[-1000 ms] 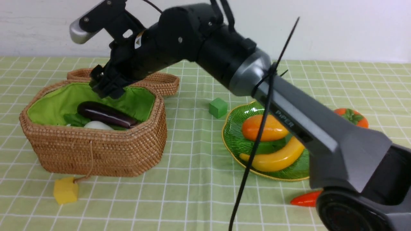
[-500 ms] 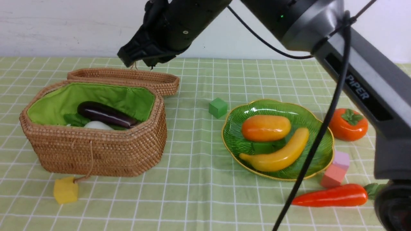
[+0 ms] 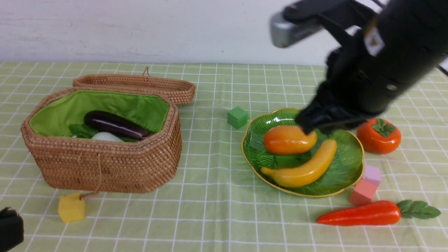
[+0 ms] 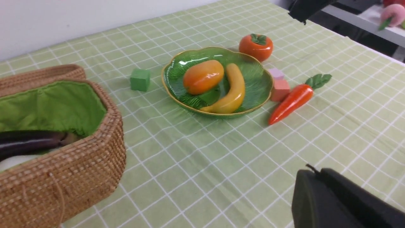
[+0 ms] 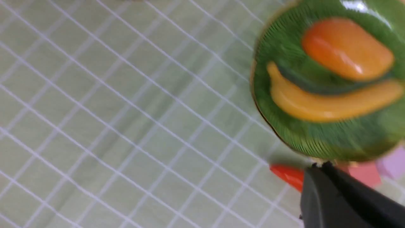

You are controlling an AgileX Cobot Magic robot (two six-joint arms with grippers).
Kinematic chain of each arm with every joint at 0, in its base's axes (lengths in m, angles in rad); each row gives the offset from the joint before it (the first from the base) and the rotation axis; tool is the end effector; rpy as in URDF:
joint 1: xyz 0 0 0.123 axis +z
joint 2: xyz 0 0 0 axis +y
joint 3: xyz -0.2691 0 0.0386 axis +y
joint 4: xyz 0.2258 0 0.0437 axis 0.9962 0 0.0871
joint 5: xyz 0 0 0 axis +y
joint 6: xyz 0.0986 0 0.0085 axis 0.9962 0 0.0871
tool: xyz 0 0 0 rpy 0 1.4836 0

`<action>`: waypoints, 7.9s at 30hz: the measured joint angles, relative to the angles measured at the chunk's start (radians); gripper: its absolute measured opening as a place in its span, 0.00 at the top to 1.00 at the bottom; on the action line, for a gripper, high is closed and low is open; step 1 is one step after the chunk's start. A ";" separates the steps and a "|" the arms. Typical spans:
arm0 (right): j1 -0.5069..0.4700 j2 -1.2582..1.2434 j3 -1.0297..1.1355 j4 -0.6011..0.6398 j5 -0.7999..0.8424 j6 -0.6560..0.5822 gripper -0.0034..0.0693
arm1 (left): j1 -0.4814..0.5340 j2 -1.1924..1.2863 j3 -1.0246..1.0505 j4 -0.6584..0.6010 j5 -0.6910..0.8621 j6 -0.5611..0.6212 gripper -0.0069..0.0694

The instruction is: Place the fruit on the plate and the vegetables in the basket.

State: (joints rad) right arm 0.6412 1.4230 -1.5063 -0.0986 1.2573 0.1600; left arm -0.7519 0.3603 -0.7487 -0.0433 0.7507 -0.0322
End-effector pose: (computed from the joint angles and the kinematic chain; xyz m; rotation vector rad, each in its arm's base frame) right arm 0.2186 0.1516 0.3700 -0.6419 2.5757 0.1316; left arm 0.0341 -0.0359 0.3530 0.6564 1.7697 -0.5925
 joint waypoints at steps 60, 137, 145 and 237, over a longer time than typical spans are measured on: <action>-0.400 0.349 0.514 0.107 -0.523 -1.198 0.53 | 0.000 0.061 0.000 -0.158 0.000 0.209 0.90; -0.448 0.475 -0.480 0.041 -0.006 -0.048 0.92 | 0.000 0.168 -0.089 -0.070 -0.039 0.188 0.91; -0.796 0.588 -0.289 0.292 -0.117 0.014 0.36 | 0.000 0.201 -0.089 -0.056 -0.065 0.200 0.91; -0.592 -0.371 0.349 0.338 -0.012 -0.228 0.97 | 0.000 -0.205 0.232 0.072 -0.309 -0.130 0.93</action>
State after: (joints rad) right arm 0.0495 1.0523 -1.1572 0.2394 1.2452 -0.0679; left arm -0.7519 0.1556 -0.5165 0.0282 0.4415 -0.1622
